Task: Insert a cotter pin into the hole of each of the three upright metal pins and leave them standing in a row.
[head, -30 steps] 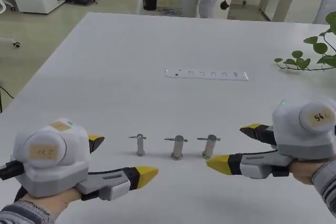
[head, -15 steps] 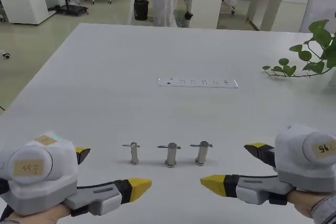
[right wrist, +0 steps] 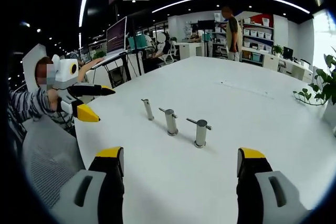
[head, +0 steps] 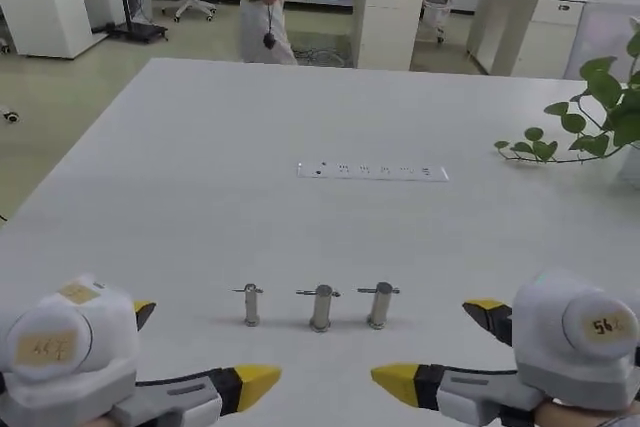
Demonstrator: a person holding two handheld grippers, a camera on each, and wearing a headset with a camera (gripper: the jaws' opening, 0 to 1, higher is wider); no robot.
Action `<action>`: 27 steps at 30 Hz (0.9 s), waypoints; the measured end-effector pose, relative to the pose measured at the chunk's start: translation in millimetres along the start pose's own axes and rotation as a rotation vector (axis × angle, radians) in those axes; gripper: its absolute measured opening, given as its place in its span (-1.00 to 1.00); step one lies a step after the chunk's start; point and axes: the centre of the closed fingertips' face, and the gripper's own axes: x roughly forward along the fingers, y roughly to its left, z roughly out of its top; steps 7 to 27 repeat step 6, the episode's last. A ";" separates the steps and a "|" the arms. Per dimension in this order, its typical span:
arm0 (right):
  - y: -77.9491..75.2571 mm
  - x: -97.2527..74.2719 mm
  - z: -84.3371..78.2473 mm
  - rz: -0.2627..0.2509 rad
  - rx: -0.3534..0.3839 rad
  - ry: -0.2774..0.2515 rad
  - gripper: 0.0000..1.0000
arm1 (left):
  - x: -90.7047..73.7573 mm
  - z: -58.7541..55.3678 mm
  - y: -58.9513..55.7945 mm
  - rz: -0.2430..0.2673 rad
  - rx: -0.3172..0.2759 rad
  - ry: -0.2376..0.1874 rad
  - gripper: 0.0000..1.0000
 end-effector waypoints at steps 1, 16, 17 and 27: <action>1.1 0.1 -0.1 0.003 0.004 -0.001 0.75 | -0.1 -0.8 -0.1 0.001 -0.003 0.001 0.97; 2.6 -0.2 -1.2 -0.001 0.011 -0.004 0.74 | -1.5 -3.8 -0.8 0.003 -0.005 0.004 0.97; 2.6 -0.2 -1.2 -0.001 0.011 -0.004 0.74 | -1.5 -3.8 -0.8 0.003 -0.005 0.004 0.97; 2.6 -0.2 -1.2 -0.001 0.011 -0.004 0.74 | -1.5 -3.8 -0.8 0.003 -0.005 0.004 0.97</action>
